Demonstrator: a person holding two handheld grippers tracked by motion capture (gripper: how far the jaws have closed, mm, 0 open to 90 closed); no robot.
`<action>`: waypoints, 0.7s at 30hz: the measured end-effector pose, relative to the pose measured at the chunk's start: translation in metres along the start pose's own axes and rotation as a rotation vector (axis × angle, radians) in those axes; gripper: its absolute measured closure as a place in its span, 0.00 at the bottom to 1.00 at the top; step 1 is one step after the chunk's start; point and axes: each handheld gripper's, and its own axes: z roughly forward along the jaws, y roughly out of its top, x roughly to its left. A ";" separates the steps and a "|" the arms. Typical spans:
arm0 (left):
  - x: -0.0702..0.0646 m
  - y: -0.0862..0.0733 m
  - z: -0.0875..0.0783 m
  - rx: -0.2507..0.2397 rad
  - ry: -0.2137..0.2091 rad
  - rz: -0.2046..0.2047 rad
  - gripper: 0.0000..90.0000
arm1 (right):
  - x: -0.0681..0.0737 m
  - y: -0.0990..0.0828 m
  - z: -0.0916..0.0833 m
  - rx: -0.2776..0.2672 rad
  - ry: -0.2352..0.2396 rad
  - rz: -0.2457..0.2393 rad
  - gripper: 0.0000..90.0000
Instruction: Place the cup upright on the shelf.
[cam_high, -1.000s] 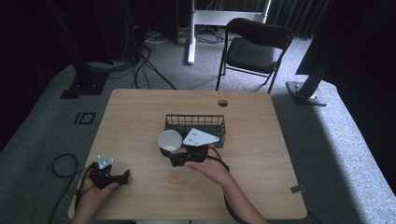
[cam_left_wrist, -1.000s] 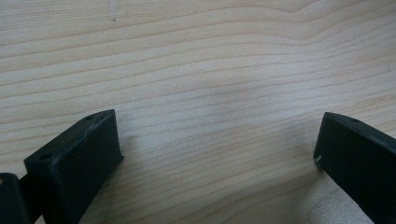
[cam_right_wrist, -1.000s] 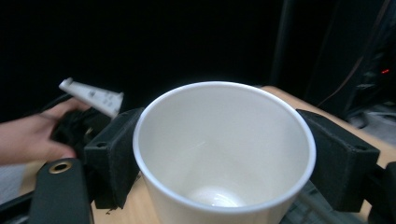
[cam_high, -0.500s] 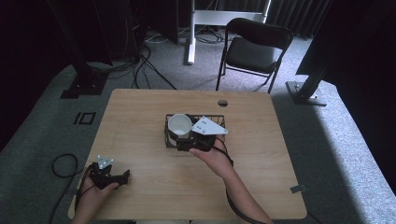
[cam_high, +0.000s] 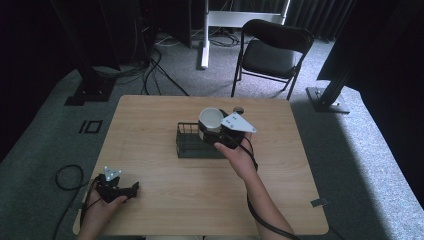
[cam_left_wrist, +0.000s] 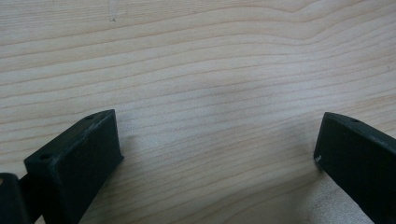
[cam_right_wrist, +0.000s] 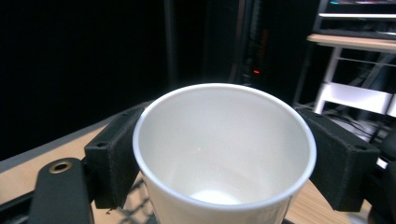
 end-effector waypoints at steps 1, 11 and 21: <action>0.000 0.000 0.000 0.000 0.000 0.000 0.01 | -0.003 -0.001 0.001 0.006 -0.017 0.002 0.22; 0.000 0.000 0.000 0.000 0.000 0.001 0.01 | -0.028 -0.018 0.014 0.068 -0.144 0.010 0.22; 0.000 0.000 0.000 0.000 0.000 0.000 0.01 | -0.035 -0.044 0.025 0.118 -0.171 0.050 0.22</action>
